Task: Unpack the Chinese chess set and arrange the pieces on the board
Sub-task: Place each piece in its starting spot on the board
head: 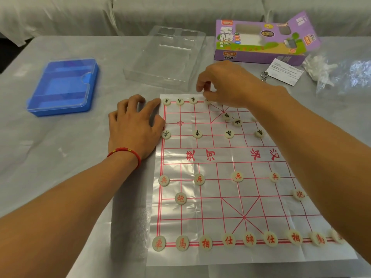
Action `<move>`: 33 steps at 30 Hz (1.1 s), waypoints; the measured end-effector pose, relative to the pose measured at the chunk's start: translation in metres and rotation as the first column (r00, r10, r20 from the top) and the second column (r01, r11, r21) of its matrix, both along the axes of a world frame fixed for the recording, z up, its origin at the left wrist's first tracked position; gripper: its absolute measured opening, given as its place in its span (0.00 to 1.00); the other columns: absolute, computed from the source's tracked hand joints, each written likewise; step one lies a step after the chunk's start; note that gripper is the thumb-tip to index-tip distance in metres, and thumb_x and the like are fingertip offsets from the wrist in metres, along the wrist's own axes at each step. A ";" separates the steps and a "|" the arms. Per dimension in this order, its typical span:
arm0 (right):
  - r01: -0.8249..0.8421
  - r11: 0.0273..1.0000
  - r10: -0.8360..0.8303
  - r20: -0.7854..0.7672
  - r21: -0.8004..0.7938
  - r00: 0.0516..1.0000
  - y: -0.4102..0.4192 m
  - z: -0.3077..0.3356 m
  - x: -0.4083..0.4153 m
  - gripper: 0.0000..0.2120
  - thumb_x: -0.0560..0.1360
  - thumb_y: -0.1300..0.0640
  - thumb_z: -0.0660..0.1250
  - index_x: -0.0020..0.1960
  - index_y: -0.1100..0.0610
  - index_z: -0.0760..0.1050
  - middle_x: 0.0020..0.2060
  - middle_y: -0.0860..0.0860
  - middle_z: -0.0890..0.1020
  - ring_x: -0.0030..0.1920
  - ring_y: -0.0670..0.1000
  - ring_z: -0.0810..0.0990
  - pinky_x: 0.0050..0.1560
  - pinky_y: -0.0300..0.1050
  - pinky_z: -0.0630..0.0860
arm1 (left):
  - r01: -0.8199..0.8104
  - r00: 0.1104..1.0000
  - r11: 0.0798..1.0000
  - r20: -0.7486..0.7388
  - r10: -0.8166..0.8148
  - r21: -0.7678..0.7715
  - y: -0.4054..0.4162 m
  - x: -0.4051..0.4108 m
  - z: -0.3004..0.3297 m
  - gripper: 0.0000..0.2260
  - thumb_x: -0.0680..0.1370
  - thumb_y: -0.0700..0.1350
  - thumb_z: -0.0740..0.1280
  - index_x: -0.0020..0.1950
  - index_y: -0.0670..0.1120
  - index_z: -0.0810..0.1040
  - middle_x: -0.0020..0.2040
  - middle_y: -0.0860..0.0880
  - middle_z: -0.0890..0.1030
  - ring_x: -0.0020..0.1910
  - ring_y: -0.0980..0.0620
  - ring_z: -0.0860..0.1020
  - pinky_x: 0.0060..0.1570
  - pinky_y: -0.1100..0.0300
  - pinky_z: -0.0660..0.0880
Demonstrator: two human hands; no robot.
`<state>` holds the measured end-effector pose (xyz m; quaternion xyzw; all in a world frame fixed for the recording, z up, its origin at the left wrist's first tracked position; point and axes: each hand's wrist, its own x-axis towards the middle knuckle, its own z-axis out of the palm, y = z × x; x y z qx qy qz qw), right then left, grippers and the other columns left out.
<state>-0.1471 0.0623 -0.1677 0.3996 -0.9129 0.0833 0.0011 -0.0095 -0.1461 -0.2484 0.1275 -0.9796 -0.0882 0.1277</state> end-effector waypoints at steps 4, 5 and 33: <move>0.063 0.998 -0.063 0.010 -0.032 0.998 0.026 0.002 0.004 0.09 0.77 0.59 0.68 0.57 0.53 0.82 0.50 0.50 0.84 0.44 0.46 0.76 0.47 0.42 0.72 | 0.004 1.000 1.000 0.009 -0.004 0.001 0.000 -0.001 0.000 0.21 0.81 0.60 0.54 0.74 0.60 0.66 0.70 0.51 0.67 0.72 0.46 0.63 0.69 0.45 0.62; 0.086 0.995 -0.086 0.015 -0.044 0.996 0.033 0.002 0.007 0.09 0.77 0.59 0.68 0.56 0.52 0.82 0.49 0.50 0.84 0.43 0.46 0.75 0.46 0.42 0.72 | 0.003 1.000 1.000 0.012 -0.003 0.002 0.000 -0.001 0.000 0.21 0.81 0.60 0.54 0.74 0.60 0.65 0.71 0.50 0.67 0.72 0.46 0.62 0.69 0.45 0.62; 0.446 0.871 -0.444 0.060 -0.205 0.894 0.124 -0.012 0.023 0.10 0.75 0.50 0.72 0.54 0.52 0.80 0.46 0.49 0.83 0.46 0.50 0.79 0.50 0.48 0.77 | -0.007 1.000 1.000 0.023 0.007 -0.010 -0.002 -0.003 -0.004 0.22 0.80 0.61 0.53 0.74 0.60 0.65 0.70 0.50 0.67 0.71 0.46 0.63 0.68 0.44 0.62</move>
